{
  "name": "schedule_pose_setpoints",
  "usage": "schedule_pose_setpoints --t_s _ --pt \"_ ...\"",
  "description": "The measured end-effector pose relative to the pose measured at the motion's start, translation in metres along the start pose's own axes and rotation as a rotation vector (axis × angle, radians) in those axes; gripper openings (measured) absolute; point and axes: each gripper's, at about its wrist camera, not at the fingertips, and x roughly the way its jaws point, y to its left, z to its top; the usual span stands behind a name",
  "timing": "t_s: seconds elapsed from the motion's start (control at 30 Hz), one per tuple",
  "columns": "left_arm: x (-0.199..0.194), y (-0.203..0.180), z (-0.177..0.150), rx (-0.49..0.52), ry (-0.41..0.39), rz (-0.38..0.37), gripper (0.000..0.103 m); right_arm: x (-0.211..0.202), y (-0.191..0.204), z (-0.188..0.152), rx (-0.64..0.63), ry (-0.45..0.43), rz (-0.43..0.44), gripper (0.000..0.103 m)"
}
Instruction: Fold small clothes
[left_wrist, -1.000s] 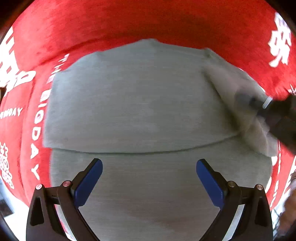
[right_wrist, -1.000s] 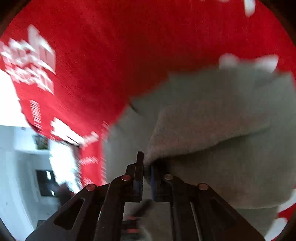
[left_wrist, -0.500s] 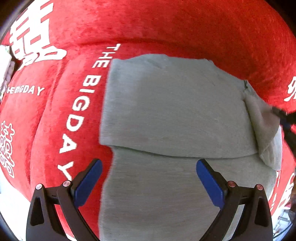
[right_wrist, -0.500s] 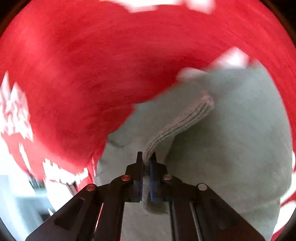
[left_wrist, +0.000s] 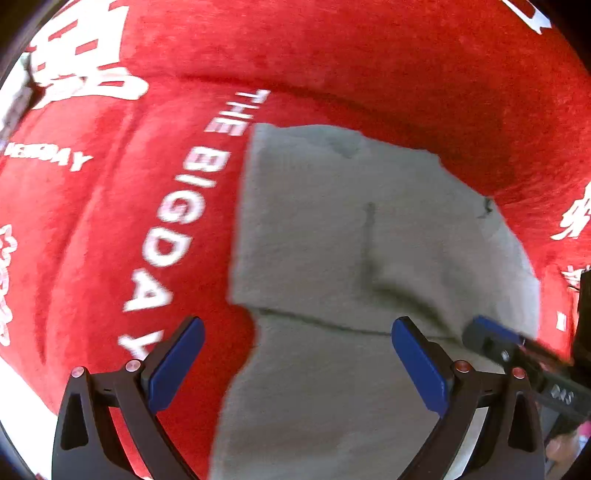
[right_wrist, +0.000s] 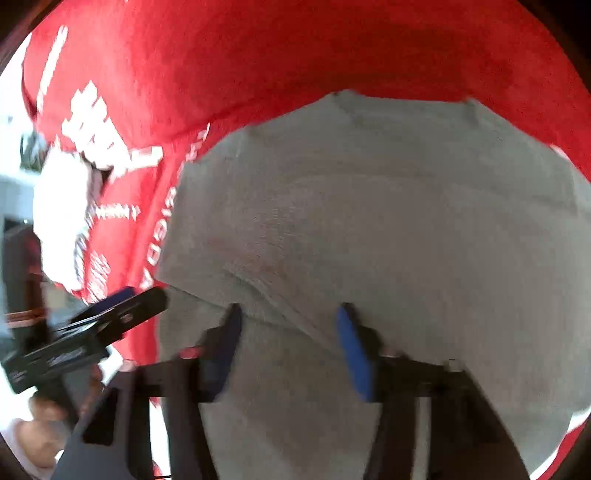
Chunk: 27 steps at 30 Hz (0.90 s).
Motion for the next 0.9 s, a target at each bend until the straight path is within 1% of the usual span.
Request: schedule_pose_setpoints --t_s 0.07,0.17,0.2,0.23,0.3,0.33,0.37,0.4,0.47,0.5,0.53,0.6,0.67,0.7,0.77,0.8,0.83,0.9 --pt "0.007 -0.015 0.01 0.01 0.017 -0.077 0.102 -0.013 -0.021 -0.01 0.08 -0.009 0.003 0.06" --pt "0.022 -0.035 0.023 0.021 0.042 -0.138 0.101 -0.035 -0.066 -0.029 0.267 -0.031 0.047 0.06" --pt "0.027 -0.04 0.027 0.021 0.053 -0.155 0.094 -0.043 -0.087 -0.041 0.358 -0.05 0.07 0.06" --pt "0.034 -0.046 0.032 0.018 0.072 -0.172 0.087 -0.048 -0.101 -0.05 0.42 -0.066 0.081 0.06" --pt "0.048 -0.055 0.037 0.01 0.134 -0.172 0.051 -0.059 -0.13 -0.069 0.57 -0.112 0.094 0.06" --pt "0.05 -0.057 0.039 0.018 0.137 -0.157 0.041 -0.063 -0.14 -0.077 0.621 -0.134 0.099 0.06" --pt "0.051 -0.058 0.041 0.034 0.132 -0.155 0.014 -0.067 -0.152 -0.085 0.682 -0.166 0.118 0.06" --pt "0.05 -0.063 0.042 0.052 0.134 -0.173 0.008 -0.07 -0.16 -0.089 0.723 -0.191 0.139 0.06" --pt "0.043 -0.064 0.041 0.067 0.107 -0.18 0.008 -0.072 -0.17 -0.09 0.778 -0.225 0.168 0.059" --pt "0.037 -0.065 0.04 0.078 0.089 -0.183 0.008 -0.074 -0.175 -0.087 0.788 -0.246 0.168 0.043" --pt "0.031 -0.065 0.037 0.084 0.077 -0.182 0.008 -0.075 -0.176 -0.083 0.776 -0.25 0.151 0.006" --pt "0.023 -0.061 0.031 0.094 0.055 -0.185 0.008 -0.079 -0.167 -0.071 0.699 -0.256 0.111 0.006" --pt "0.023 -0.058 0.022 0.113 0.058 -0.166 0.008 -0.079 -0.16 -0.063 0.612 -0.234 0.064 0.006" --pt "0.027 -0.056 0.017 0.124 0.068 -0.148 0.008 -0.076 -0.157 -0.063 0.56 -0.206 0.019 0.006" --pt "0.037 -0.052 0.009 0.131 0.09 -0.118 0.008 -0.066 -0.158 -0.067 0.522 -0.153 -0.032 0.006" --pt "0.036 -0.05 0.007 0.126 0.079 -0.123 0.008 -0.071 -0.17 -0.076 0.525 -0.143 -0.01 0.006" --pt "0.033 -0.05 0.009 0.12 0.073 -0.122 0.008 -0.074 -0.172 -0.078 0.529 -0.144 -0.002 0.006" --pt "0.024 -0.047 0.01 0.118 0.045 -0.077 0.008 -0.084 -0.175 -0.084 0.518 -0.117 -0.006 0.01"
